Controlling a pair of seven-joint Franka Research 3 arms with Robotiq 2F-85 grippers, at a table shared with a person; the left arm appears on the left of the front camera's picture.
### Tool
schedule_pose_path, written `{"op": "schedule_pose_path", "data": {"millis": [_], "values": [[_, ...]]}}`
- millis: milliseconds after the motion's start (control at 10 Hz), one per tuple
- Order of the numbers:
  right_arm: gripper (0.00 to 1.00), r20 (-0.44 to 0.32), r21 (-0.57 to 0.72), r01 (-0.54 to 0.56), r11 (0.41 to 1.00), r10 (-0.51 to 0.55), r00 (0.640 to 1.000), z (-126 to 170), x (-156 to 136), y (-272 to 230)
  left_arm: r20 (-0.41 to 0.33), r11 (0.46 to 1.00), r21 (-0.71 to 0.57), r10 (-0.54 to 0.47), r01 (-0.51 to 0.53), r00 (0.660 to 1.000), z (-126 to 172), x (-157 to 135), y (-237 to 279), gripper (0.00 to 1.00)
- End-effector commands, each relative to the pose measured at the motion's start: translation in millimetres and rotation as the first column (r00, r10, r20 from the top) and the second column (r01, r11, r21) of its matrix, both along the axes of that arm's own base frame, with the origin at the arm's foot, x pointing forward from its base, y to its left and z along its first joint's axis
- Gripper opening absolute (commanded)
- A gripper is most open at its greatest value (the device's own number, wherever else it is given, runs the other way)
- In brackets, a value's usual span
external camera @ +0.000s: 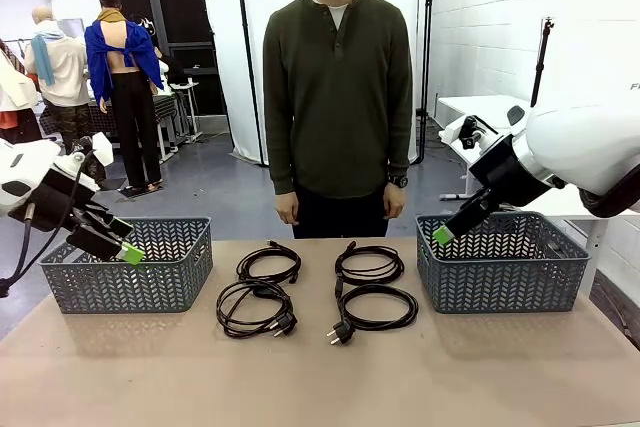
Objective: Organize the cables according to human instructions.
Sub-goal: Pick up a bundle of cables and place it in the basket indicated by the human.
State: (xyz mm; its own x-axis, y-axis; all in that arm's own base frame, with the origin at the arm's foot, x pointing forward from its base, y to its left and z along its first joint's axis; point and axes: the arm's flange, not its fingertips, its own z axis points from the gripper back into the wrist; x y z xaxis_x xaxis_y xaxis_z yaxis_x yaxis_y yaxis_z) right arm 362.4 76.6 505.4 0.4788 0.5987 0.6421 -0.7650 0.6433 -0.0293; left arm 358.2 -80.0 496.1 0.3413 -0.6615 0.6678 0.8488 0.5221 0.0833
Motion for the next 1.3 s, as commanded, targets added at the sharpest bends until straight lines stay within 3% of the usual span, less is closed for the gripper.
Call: {"op": "schedule_pose_path", "data": {"millis": [0,1200], "values": [[1.0,0.001,0.008,-0.009,1.0,0.009,1.0,-0.4,0.7,-0.7,-0.002,1.0,-0.003,-0.003,0.003,1.0,-1.3,1.6,1.4,1.0],[1.0,0.001,0.008,-0.009,1.0,0.009,1.0,-0.4,0.7,-0.7,-0.002,1.0,-0.003,-0.003,0.003,1.0,-1.3,1.6,1.4,1.0]]}}
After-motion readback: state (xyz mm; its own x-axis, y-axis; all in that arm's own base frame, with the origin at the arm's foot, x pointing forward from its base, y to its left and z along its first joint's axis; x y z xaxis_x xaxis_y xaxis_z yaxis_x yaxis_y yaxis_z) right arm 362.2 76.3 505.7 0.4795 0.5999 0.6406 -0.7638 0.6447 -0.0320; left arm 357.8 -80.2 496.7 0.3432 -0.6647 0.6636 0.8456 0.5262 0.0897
